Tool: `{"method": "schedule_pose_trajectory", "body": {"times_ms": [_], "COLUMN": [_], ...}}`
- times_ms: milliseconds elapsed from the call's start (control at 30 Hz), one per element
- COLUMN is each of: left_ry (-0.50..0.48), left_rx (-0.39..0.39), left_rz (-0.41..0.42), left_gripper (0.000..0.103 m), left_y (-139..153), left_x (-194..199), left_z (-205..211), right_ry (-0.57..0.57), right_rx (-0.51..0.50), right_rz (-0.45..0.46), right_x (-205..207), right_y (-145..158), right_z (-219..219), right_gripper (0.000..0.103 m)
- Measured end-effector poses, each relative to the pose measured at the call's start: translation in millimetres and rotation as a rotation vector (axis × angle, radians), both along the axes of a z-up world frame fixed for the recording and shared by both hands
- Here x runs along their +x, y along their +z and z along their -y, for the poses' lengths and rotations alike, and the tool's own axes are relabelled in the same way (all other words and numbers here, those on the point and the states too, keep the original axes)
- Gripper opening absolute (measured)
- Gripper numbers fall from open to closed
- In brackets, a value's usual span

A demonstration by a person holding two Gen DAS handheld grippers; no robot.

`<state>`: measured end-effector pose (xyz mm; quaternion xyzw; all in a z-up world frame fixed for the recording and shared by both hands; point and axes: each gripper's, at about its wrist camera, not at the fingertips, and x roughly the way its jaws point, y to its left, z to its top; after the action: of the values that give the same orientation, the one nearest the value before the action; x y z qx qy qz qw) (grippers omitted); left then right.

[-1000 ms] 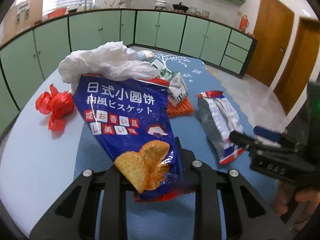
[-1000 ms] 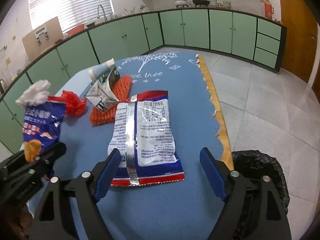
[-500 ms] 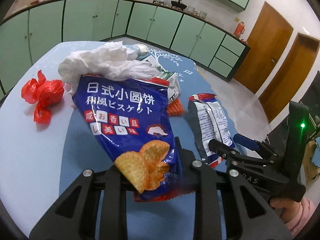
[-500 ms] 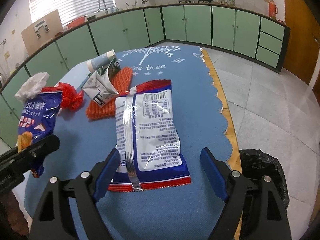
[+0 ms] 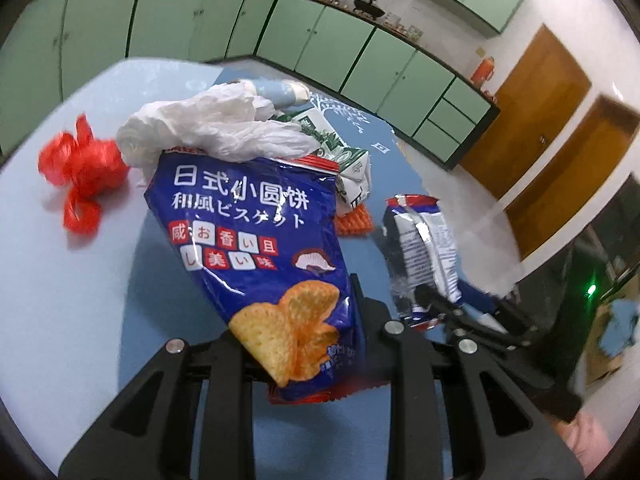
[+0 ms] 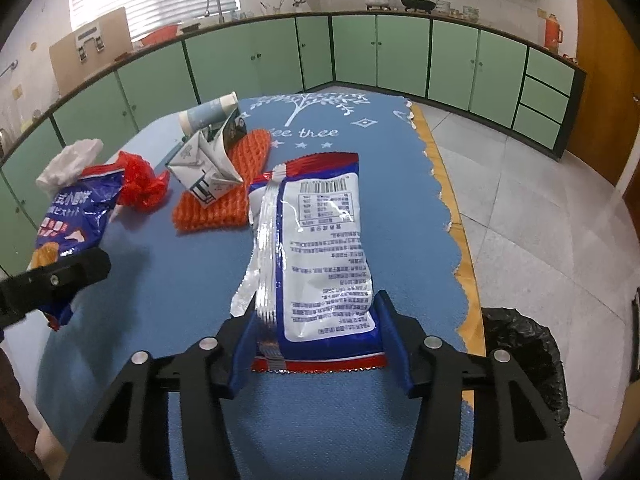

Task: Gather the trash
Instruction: 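Grasp the white snack bag with the right gripper while the left holds the biscuit bag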

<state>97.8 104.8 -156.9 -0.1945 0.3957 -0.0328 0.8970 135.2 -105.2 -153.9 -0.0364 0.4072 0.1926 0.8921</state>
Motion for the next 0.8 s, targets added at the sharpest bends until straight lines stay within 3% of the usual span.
{"method": "schedule_pose_trajectory", "body": {"times_ms": [200,300,367,800], "left_ry": [0.011,0.018,0.025,0.068], "left_rx": [0.066,0.0,-0.015,0.046], "left_rz": [-0.039,-0.073,-0.076,-0.014], "left_gripper": [0.027,0.037,0.05,0.076], "left_y": [-6,-10,-10,8], "left_x": [0,3,3,-4], "left_z": [1,-6,-8,-33], "right_ry": [-0.002,-0.004,-0.006,-0.017], "right_rx": [0.006,0.007,0.008,0.027], "right_rz": [0.005,-0.004,-0.005,0.009], "right_x": [0,1,1,3], "right_y": [3,3,3,10], "right_z": [1,2,3,5], "right_gripper": [0.053,0.053,0.053,0.053]}}
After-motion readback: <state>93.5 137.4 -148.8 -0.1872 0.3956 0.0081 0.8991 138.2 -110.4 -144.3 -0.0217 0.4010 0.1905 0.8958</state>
